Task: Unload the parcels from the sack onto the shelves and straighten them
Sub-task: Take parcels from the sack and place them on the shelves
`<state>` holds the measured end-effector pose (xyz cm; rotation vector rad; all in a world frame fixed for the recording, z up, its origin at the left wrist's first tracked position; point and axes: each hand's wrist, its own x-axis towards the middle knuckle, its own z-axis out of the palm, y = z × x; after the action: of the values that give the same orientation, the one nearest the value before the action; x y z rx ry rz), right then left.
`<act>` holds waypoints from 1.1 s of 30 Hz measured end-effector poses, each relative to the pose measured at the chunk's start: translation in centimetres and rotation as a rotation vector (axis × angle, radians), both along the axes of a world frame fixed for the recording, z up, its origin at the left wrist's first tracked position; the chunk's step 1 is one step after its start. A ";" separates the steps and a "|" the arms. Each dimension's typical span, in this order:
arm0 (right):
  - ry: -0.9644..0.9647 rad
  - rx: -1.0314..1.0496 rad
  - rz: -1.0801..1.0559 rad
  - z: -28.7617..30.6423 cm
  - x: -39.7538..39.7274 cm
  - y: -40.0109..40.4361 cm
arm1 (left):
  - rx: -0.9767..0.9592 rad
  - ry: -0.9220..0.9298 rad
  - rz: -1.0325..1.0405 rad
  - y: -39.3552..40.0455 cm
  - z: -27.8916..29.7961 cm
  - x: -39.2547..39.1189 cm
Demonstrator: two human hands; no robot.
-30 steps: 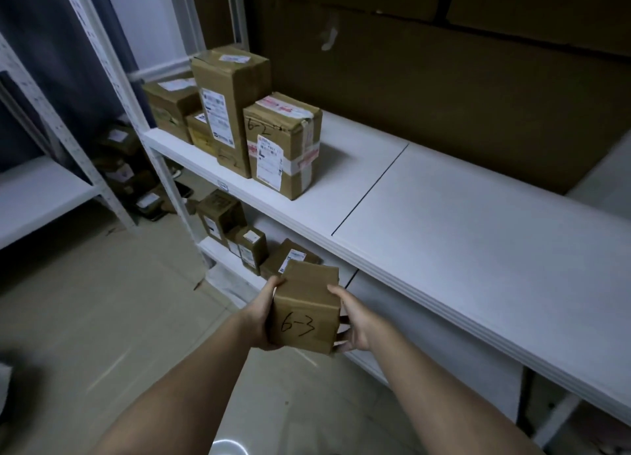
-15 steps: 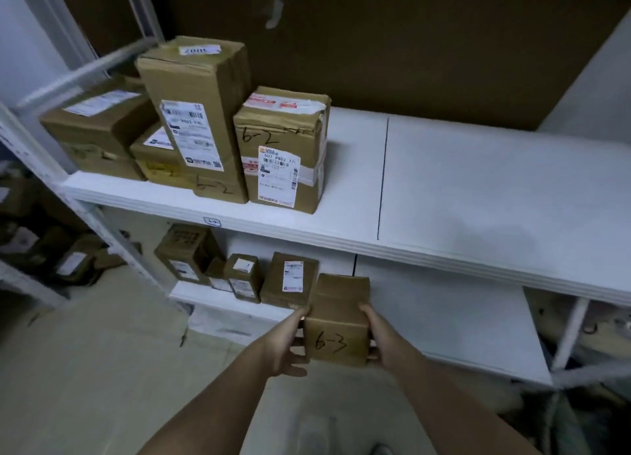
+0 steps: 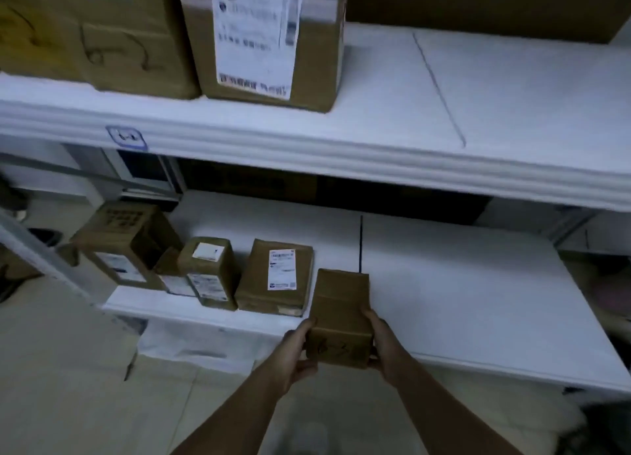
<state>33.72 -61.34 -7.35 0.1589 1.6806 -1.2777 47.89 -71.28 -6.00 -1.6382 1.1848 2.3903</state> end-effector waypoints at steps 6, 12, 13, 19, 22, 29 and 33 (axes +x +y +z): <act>0.115 -0.104 -0.038 -10.8 -1.3 -2.4 | -0.098 0.098 0.081 -1.2 -10.2 -1.4; 0.159 -0.167 -0.057 -16.0 -1.5 -3.6 | -0.223 0.185 0.091 -1.6 -14.1 -2.0; 0.160 -0.167 -0.056 -16.4 -1.6 -3.8 | -0.246 0.182 0.072 -1.8 -14.5 -2.1; 0.191 -0.158 -0.029 -17.5 -1.1 -4.3 | -0.285 0.154 0.021 -2.2 -16.8 -2.2; 0.270 -0.126 0.002 -18.4 -0.9 -3.9 | -0.263 0.177 0.036 -2.0 -17.2 -2.2; 0.228 -0.150 -0.184 -18.6 -0.4 -4.3 | -0.248 0.237 0.201 -1.1 -17.5 -2.7; 0.233 -0.130 -0.211 -18.2 -0.7 -5.3 | -0.174 0.260 0.238 -1.7 -17.2 -2.7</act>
<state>32.99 -66.64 -25.58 0.1148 1.8056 -1.6103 45.16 -72.99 -23.16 -1.6367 1.3389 2.7912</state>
